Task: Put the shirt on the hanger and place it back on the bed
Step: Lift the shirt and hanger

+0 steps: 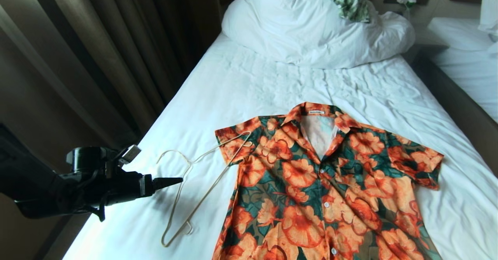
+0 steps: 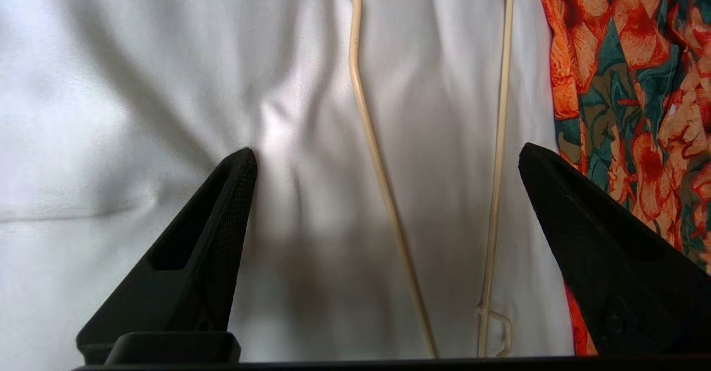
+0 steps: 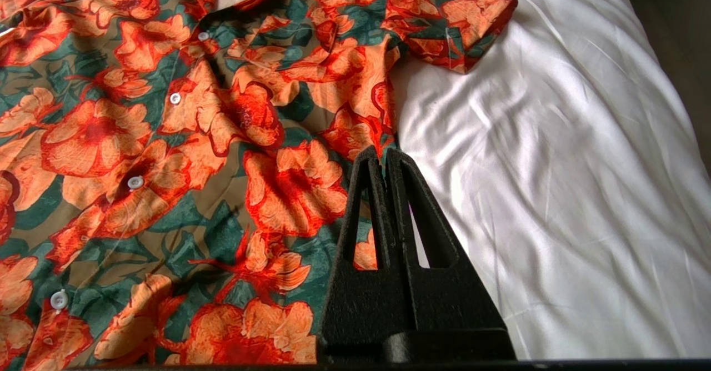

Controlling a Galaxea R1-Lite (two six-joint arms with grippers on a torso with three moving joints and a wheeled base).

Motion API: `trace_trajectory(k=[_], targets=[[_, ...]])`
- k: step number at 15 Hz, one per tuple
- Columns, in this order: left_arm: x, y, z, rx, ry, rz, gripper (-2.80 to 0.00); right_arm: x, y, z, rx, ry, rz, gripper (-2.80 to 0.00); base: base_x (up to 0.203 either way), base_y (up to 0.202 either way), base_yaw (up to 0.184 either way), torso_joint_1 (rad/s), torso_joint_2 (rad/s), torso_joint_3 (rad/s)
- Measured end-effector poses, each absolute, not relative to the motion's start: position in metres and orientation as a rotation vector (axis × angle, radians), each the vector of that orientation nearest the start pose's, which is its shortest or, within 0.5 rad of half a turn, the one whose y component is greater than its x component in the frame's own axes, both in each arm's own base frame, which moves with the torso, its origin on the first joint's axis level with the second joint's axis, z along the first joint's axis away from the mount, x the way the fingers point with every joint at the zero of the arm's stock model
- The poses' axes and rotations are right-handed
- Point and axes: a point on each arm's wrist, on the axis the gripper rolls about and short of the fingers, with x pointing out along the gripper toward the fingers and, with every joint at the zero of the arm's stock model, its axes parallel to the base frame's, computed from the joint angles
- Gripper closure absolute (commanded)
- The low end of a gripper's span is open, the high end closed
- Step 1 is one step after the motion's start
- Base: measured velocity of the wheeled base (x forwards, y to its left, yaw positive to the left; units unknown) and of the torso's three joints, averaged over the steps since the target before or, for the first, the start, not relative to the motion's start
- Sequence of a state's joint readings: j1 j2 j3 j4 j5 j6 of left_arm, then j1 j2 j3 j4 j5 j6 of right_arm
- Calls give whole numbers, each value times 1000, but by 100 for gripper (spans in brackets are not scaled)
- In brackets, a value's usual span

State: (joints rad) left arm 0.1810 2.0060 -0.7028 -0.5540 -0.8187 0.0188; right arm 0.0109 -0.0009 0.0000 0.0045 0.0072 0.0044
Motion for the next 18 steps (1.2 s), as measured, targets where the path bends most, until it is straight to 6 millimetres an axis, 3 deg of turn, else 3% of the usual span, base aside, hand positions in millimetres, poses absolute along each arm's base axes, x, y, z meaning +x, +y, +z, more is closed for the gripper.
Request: trace_trajectory(k=[9,13,18], targets=[[315,-10,46,-364,757,-726,-280,-23,0,75,4,3,19,0,0,0,0,0,0,0],[321,-21,49,-473,793,-756,-280,-23,0,75,5,3,20,0,0,0,0,0,0,0],[324,-27,52,-471,788,-780,-280,-23,0,75,4,3,19,0,0,0,0,0,0,0]])
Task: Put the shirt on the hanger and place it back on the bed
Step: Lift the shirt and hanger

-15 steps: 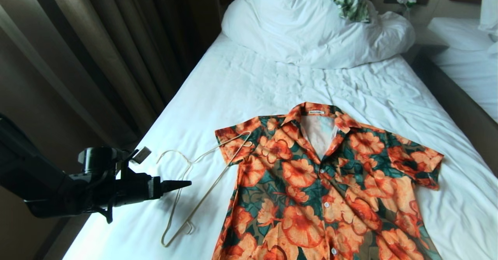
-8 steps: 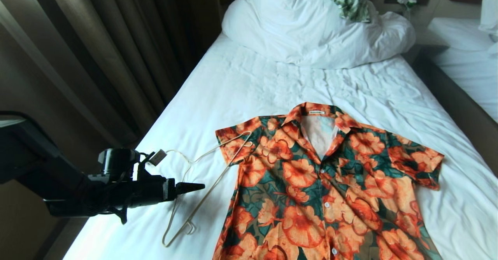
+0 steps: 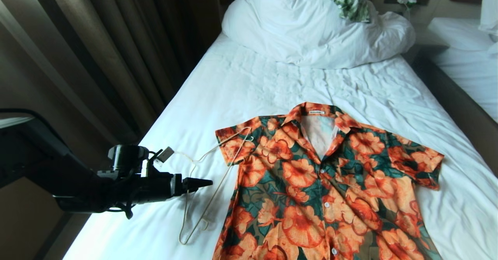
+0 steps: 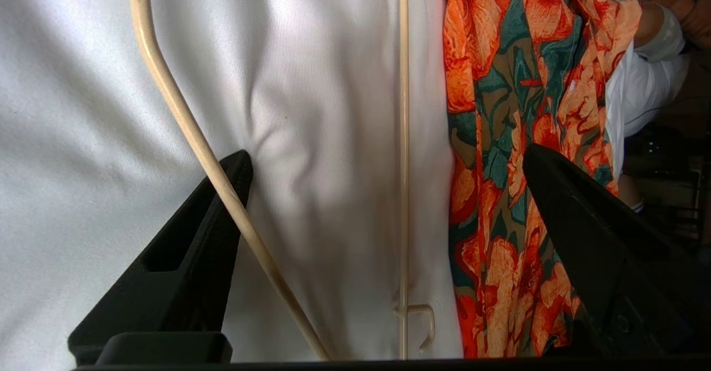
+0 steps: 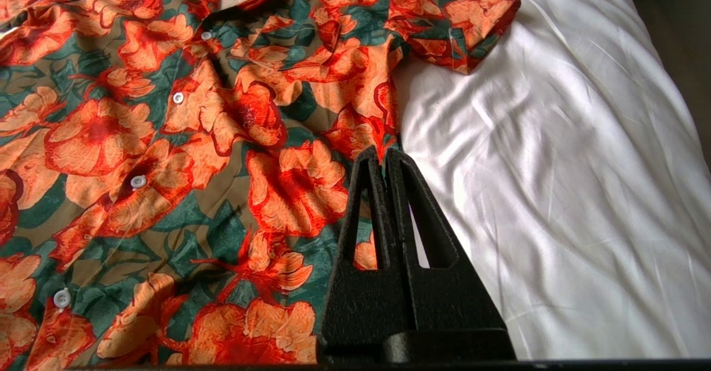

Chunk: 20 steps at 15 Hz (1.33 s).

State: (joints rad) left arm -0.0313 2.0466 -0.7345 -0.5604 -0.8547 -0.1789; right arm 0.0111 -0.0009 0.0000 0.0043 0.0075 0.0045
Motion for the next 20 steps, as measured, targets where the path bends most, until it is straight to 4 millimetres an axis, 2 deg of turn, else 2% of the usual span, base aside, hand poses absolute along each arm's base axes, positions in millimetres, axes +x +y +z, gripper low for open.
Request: trace_trajectory(k=[5,6,14,17,20], targets=[[323,-27,54,-471,784,-781,-280,-23,0,75,4,4,19,0,0,0,0,0,0,0],[323,-27,54,-472,783,-781,0,-23,0,75,4,3,19,0,0,0,0,0,0,0],[322,-25,55,-487,786,-787,0,-23,0,75,4,4,19,0,0,0,0,0,0,0],[315,-20,69,-532,772,-786,0,-23,0,75,4,3,19,0,0,0,0,0,0,0],[299,-20,92,-532,737,-790,0,-23,0,75,5,4,19,0,0,0,0,0,0,0]])
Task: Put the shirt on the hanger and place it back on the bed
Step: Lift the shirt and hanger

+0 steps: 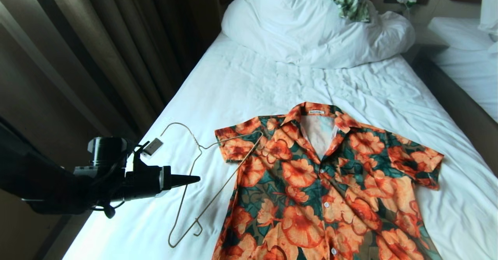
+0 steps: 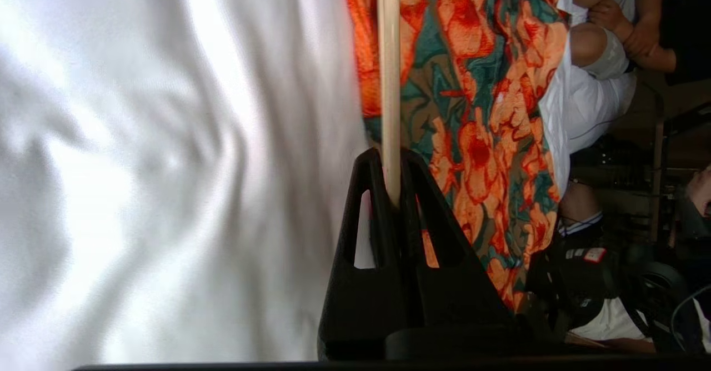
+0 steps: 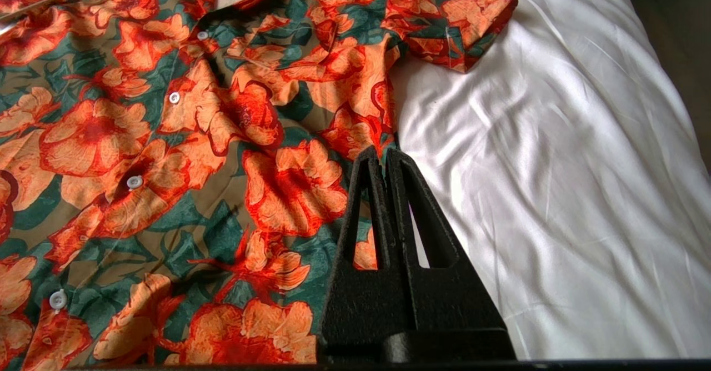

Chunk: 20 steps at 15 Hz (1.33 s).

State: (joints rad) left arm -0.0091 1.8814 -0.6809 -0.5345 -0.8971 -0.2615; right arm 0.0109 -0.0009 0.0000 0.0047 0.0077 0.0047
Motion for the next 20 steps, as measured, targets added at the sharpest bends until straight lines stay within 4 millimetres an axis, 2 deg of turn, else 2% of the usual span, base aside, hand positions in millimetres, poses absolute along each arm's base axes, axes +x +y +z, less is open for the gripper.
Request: trace_trajectory(k=[3,7,12,16,20], targets=[[274,-23,125,-517,716,-803,0,-23,0,75,5,3,19,0,0,0,0,0,0,0],[229,-34,171,-481,684,-864,0,-23,0,75,4,4,19,0,0,0,0,0,0,0],[179,-56,210,-434,689,-1005,0,-23,0,75,4,3,19,0,0,0,0,0,0,0],[160,-74,227,-425,689,-1166,0,-23,0,75,4,4,19,0,0,0,0,0,0,0],[159,-84,251,-415,642,-1335,0,-23,0,76,-18,4,20,0,0,0,0,0,0,0]])
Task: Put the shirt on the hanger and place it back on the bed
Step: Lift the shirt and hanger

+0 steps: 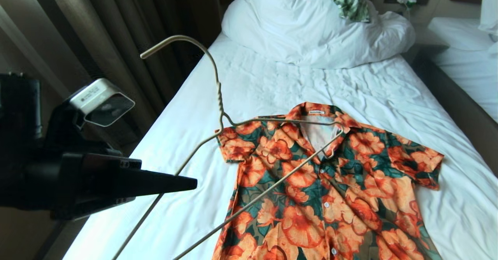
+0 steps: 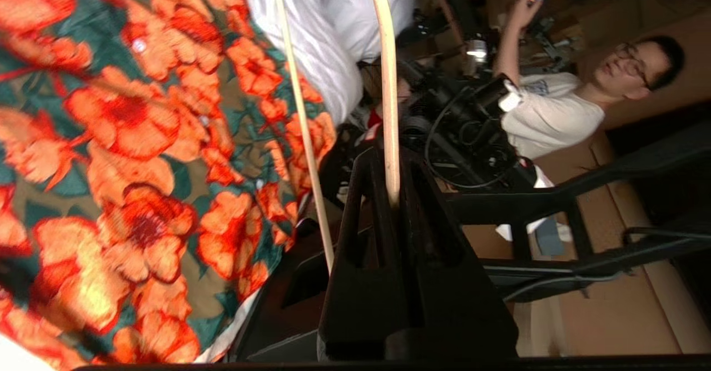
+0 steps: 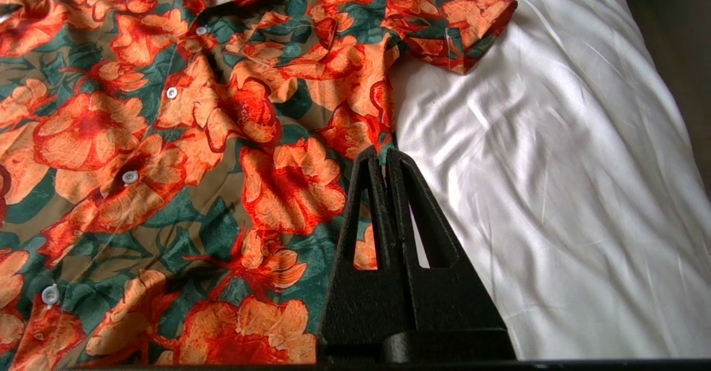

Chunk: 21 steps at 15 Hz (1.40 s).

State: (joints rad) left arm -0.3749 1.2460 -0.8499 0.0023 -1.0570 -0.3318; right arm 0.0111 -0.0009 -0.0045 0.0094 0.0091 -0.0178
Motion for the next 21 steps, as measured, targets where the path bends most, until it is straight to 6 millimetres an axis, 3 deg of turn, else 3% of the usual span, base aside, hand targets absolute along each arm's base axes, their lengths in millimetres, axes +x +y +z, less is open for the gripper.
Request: trace_trajectory(k=[2,4,7,10,12,14,21], targets=[[156,-91,264,-407,625,-1386,0,-27,0,85,-27,5,28,0,0,0,0,0,0,0],[154,-94,274,-392,595,-1414,0,-30,0,107,-26,16,33,0,0,0,0,0,0,0],[153,-99,285,-373,560,-1435,0,-23,0,157,-1,42,36,0,0,0,0,0,0,0],[156,-103,287,-366,554,-1423,0,8,1,217,97,88,39,0,0,0,0,0,0,0],[160,-105,286,-367,560,-1422,0,42,2,244,178,160,57,0,0,0,0,0,0,0],[168,-109,283,-366,569,-1388,0,85,3,255,260,267,64,0,0,0,0,0,0,0],[205,-115,265,-385,609,-1276,0,251,7,247,450,576,-4,0,0,0,0,0,0,0]])
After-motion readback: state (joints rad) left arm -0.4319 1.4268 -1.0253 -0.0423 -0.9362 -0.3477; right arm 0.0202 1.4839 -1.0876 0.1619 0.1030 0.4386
